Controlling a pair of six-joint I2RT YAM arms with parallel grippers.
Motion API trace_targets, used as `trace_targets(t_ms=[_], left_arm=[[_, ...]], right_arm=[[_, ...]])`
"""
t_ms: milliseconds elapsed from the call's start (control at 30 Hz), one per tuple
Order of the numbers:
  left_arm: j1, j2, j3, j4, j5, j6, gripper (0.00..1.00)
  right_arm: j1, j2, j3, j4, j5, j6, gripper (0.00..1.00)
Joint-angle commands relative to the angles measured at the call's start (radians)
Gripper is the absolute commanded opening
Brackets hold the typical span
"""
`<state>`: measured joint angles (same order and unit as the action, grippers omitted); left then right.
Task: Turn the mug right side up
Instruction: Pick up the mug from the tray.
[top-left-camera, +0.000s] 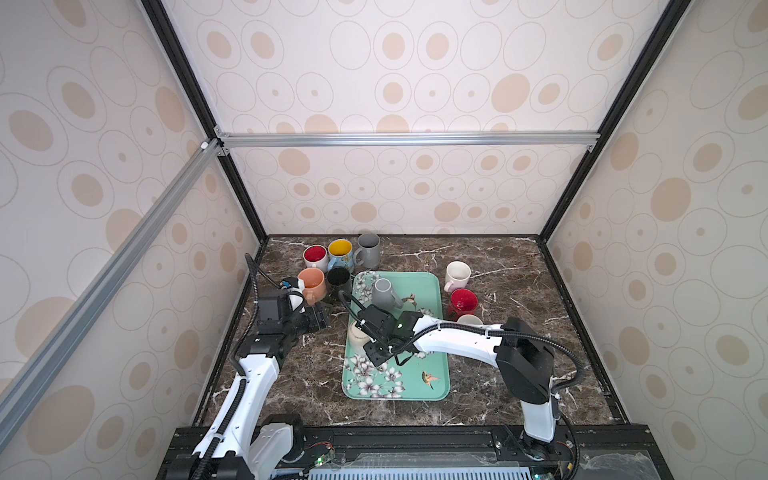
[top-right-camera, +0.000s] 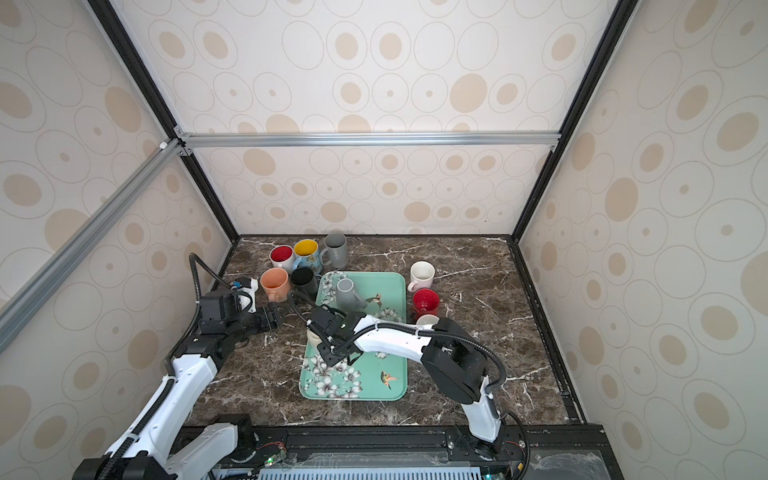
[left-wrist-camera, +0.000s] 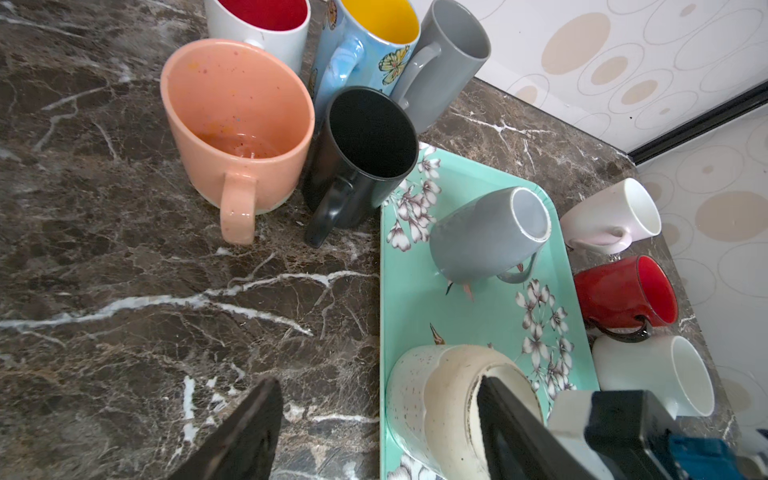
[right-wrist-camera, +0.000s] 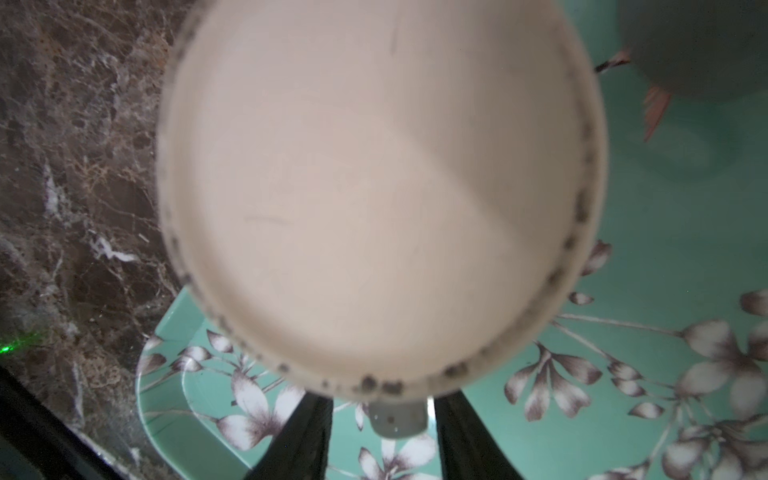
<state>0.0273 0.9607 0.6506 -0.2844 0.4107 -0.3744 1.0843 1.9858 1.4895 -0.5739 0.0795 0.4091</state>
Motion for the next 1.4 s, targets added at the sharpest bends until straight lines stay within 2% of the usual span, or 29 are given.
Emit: trace_targets(t_ms=[0,133,433,600,733,1133,1367], left_arm=[[0.008,-0.028,-0.017,0.017,0.03,-0.029,0.75],[0.008,-0.041,-0.046,0.049,0.043,-0.058,0.75],[0.008,-0.023,-0.045,0.077,0.091,-0.087,0.74],[0.008,-0.015,-0.056,0.099,0.104,-0.09,0.73],[0.008,-0.022,-0.066,0.123,0.131,-0.098,0.73],[0.008,-0.015,-0.084,0.221,0.236,-0.128,0.73],[0.007,-0.022,-0.09,0.319,0.31,-0.163,0.71]], right_arm=[[0.0,0.022,0.015,0.01,0.055,-0.035,0.38],[0.0,-0.003,-0.017,0.033,0.092,-0.051,0.3],[-0.011,0.005,-0.049,0.062,0.09,-0.07,0.29],[-0.012,-0.009,-0.041,0.065,0.117,-0.1,0.15],[-0.015,-0.05,-0.067,0.098,0.146,-0.11,0.09],[-0.036,-0.195,-0.171,0.215,0.192,-0.082,0.02],[-0.089,-0.316,-0.247,0.325,0.138,-0.028,0.01]])
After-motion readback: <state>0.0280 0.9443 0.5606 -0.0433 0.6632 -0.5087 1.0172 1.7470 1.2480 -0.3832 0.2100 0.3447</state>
